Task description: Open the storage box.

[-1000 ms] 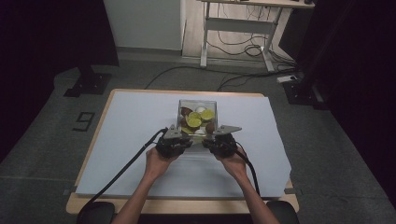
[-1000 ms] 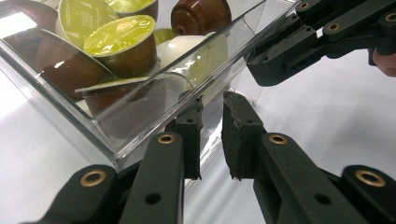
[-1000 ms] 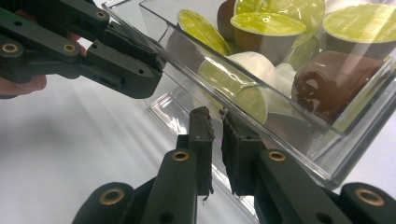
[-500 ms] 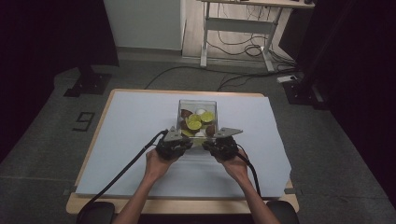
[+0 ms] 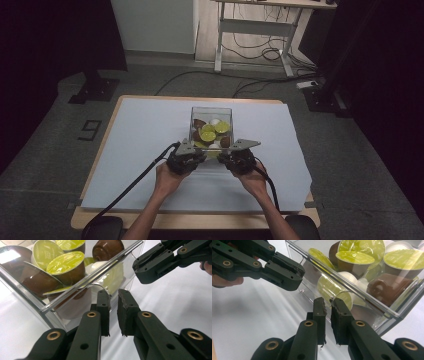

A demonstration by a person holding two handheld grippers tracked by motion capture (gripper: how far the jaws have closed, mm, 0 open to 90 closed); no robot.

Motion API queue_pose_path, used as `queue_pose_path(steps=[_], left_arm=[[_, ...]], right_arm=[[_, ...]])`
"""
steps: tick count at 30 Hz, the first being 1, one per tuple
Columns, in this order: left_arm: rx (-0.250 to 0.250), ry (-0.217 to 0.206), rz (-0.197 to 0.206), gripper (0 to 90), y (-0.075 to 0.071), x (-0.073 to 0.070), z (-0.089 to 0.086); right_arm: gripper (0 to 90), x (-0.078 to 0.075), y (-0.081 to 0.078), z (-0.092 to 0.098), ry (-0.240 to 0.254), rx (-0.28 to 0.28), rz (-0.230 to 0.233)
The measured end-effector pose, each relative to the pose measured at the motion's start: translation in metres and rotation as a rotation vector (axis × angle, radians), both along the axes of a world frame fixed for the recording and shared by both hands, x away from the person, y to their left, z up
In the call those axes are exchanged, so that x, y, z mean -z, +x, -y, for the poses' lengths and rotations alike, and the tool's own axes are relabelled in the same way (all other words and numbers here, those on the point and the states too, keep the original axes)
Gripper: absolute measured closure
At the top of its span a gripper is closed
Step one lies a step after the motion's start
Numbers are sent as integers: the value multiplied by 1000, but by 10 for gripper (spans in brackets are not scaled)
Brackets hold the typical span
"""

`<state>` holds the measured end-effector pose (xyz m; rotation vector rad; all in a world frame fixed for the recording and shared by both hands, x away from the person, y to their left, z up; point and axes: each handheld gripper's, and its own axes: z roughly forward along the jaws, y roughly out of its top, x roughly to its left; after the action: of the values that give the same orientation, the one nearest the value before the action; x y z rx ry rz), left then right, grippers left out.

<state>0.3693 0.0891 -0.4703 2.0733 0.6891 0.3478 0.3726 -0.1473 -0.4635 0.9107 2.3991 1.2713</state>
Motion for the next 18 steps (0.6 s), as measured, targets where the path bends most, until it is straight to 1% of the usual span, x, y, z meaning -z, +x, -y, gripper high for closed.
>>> queue_pose_path(steps=[4,8,11,18], left_arm=[[5,-1,-6,799,-3,0,0],[9,9,-4,800,-7,-1,0],[9,6,-6,799,-11,0,0],[11,-1,-5,798,-18,1,0]], right_arm=[[812,0,-4,0,-8,-2,4],[811,0,-7,0,-11,-8,7],[811,0,-11,0,-7,-10,9],[810,0,-19,-1,-19,-11,17]])
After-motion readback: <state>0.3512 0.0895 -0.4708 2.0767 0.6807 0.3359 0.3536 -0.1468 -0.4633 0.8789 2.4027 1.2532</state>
